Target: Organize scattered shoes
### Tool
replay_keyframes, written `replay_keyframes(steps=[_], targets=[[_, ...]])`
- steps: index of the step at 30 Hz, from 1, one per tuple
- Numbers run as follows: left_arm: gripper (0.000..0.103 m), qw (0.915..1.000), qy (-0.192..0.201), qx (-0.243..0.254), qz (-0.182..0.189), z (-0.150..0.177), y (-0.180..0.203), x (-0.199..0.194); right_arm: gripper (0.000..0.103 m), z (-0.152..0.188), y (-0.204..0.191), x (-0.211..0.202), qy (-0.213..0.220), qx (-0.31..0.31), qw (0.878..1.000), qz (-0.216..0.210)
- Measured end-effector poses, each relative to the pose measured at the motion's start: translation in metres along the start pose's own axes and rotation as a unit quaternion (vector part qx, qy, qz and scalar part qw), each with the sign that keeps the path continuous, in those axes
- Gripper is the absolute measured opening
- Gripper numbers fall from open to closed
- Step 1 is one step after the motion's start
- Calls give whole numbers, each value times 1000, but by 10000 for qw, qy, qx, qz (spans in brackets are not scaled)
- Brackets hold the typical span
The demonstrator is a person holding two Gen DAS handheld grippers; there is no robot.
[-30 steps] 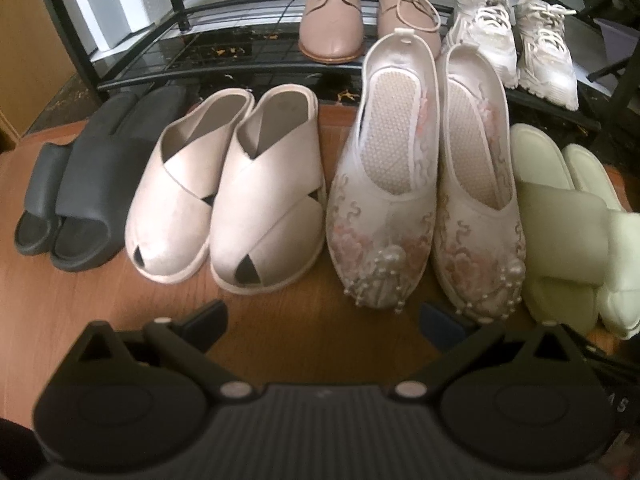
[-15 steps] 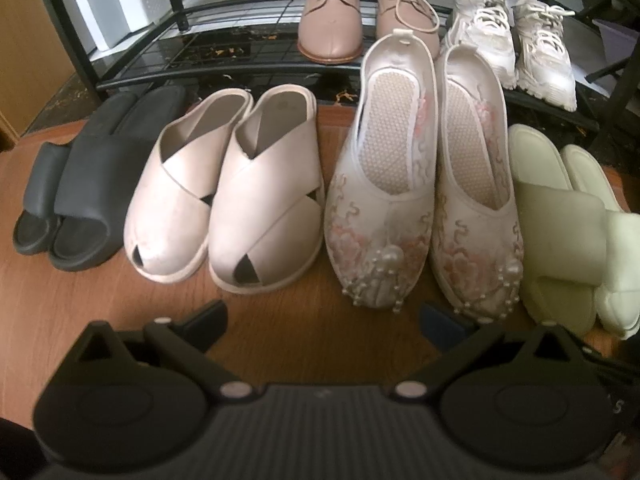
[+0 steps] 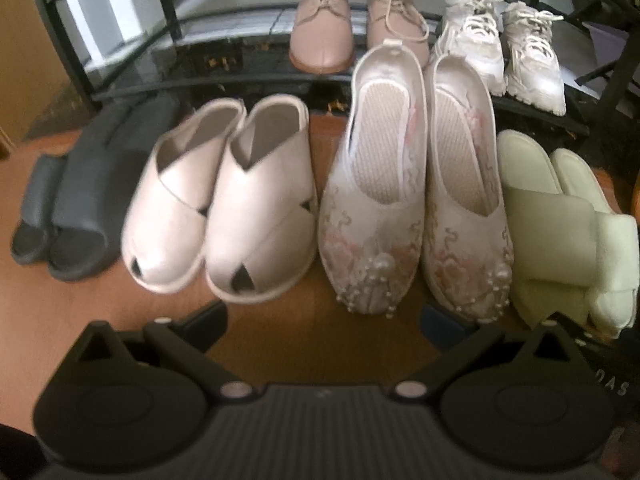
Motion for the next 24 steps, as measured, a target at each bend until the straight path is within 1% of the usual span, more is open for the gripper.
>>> replay_keyframes(steps=[3,6,8,9,11,13,15,18,20,21,23,24], targets=[[102,9998,53,-29,-200,-6,-4,-8,103,-1,-1,-7,242,22,9996,-172],[102,9994,189,-114,-268,-10,-11,-19,103,-1,-7,-17,608,-23,9972,-436],[102,9989,312,-92,-343,-15,-17,-28,103,-2,-8,-21,765,-110,9954,-561],[102,9987,377,-48,-353,-18,-19,-33,103,-2,-9,-22,797,-112,9948,-622],[102,9975,590,112,-365,-27,-27,-46,93,-3,-9,-24,843,-99,9936,-743],[102,9955,804,275,-410,-35,-34,-58,92,-4,-9,-26,899,-53,9922,-863],[102,9942,903,387,-444,-40,-40,-64,92,-6,-6,-29,971,60,9904,-977],[102,9934,925,402,-554,-43,-54,-74,92,-7,-3,-31,1105,194,9865,-1188],[102,9939,970,272,-456,-39,-61,-77,92,-5,-3,-35,1249,242,9829,-1331],[102,9937,1047,191,-361,-38,-65,-79,92,-5,-5,-37,1352,204,9809,-1384],[102,9915,1295,31,-117,-36,-69,-84,97,-4,-8,-42,1515,130,9777,-1446],[102,9907,1362,-7,-49,-36,-70,-84,98,-4,-9,-45,1656,68,9747,-1500]])
Point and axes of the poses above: each gripper's, at about its wrist camera, not at the fingertips, and x roughly the way its jaws point, y to its right, z to its underside, the point moved 1 cm from there along x, roughly the way its jaws point, and after that the axes turned 12 degrees about z, right-handed, at the moved point
